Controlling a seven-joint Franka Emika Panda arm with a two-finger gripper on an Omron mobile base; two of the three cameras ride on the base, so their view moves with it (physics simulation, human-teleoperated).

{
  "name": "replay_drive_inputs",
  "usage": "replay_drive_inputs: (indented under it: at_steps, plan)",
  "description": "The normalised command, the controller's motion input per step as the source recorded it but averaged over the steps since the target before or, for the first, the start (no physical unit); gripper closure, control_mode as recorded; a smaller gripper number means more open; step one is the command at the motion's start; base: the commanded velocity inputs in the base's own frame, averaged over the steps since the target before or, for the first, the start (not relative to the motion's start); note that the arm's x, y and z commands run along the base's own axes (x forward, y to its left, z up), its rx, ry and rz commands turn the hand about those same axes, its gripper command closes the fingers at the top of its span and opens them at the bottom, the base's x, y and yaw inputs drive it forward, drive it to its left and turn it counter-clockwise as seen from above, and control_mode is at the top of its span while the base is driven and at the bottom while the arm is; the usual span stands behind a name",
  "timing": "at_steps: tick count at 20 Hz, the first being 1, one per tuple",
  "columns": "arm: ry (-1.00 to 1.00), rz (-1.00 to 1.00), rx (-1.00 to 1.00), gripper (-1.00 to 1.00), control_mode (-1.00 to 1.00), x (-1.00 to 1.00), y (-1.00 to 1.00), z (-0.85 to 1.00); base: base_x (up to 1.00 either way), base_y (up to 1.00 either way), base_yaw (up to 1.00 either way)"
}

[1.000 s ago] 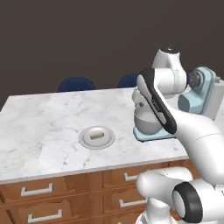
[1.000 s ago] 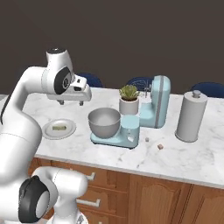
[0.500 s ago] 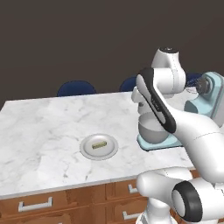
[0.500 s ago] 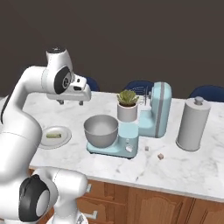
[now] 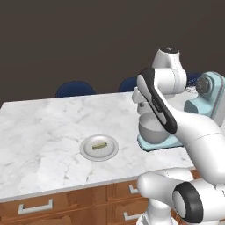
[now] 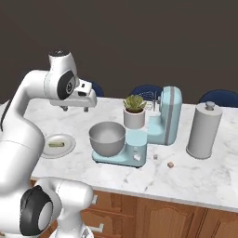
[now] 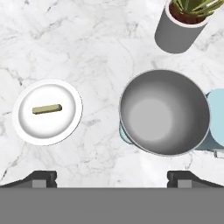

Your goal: Add butter and sugar cubes to the stand mixer bowl and then turn on the stand mixer to begin making frosting.

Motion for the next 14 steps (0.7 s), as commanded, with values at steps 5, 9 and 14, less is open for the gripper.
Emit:
replay_drive_inputs:
  at_steps: [5, 9, 14]
  plan:
    - [0.00, 0.00, 0.00, -1.00, 1.00, 0.00, 0.00, 0.00, -0.09, 0.38, -0.02]
    - [0.00, 0.00, 0.00, -1.00, 1.00, 0.00, 0.00, 0.00, -0.07, 0.39, 0.00]
    - [0.00, 0.00, 0.00, -1.00, 1.00, 0.00, 0.00, 0.00, -0.01, 0.45, 0.00]
